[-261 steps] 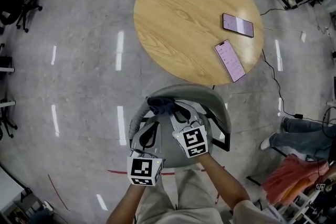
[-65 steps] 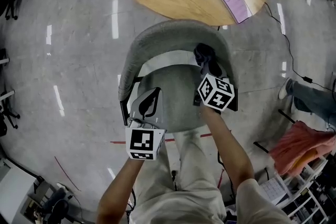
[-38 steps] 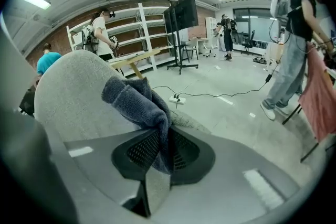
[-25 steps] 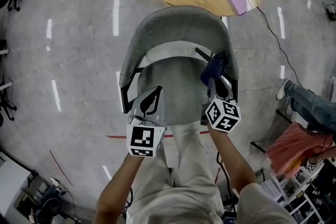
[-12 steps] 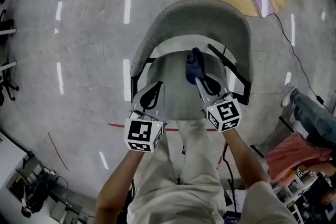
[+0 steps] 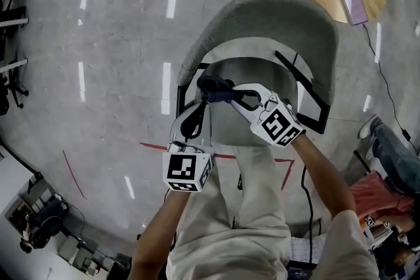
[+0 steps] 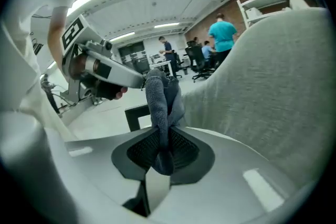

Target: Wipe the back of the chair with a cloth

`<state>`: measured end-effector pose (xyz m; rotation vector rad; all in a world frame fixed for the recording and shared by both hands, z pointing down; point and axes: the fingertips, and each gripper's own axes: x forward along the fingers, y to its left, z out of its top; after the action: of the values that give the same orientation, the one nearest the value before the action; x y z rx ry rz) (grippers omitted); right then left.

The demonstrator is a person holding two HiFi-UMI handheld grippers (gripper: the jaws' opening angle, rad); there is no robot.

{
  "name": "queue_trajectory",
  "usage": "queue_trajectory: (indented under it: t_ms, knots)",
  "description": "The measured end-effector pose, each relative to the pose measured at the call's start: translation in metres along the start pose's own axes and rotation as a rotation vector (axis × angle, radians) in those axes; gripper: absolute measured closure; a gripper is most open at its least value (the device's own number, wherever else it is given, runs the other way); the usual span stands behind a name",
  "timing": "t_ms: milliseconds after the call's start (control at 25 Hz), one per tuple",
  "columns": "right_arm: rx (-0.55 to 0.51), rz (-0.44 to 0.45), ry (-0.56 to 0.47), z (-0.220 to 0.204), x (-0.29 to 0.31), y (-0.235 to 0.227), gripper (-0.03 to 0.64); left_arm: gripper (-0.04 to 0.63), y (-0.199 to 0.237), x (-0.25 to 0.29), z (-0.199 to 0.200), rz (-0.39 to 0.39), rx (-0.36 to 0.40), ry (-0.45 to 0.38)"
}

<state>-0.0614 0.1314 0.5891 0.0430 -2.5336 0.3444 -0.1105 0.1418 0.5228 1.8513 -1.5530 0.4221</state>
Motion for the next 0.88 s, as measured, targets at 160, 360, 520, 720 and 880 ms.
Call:
queue_trajectory:
  t_ms: [160,360,520,720,880]
  knots:
    - [-0.097,0.104,0.049,-0.014,0.037,0.007,0.545,0.595,0.010,-0.002,-0.012,0.026,-0.013,0.008]
    - [-0.184,0.156,0.069,-0.016,0.074,0.007,0.545,0.595,0.021,0.000,-0.019,0.049,-0.028,0.017]
    - [-0.181,0.137,0.063,-0.018,0.096,-0.002,0.545,0.595,0.027,0.004,-0.025,0.071,-0.042,0.020]
    - [-0.100,0.068,0.033,-0.019,0.116,-0.025,0.545,0.595,0.028,0.012,-0.033,0.070,-0.049,0.030]
    - [-0.027,0.022,0.007,-0.011,0.123,-0.041,0.545,0.595,0.028,0.014,-0.032,0.058,-0.042,0.035]
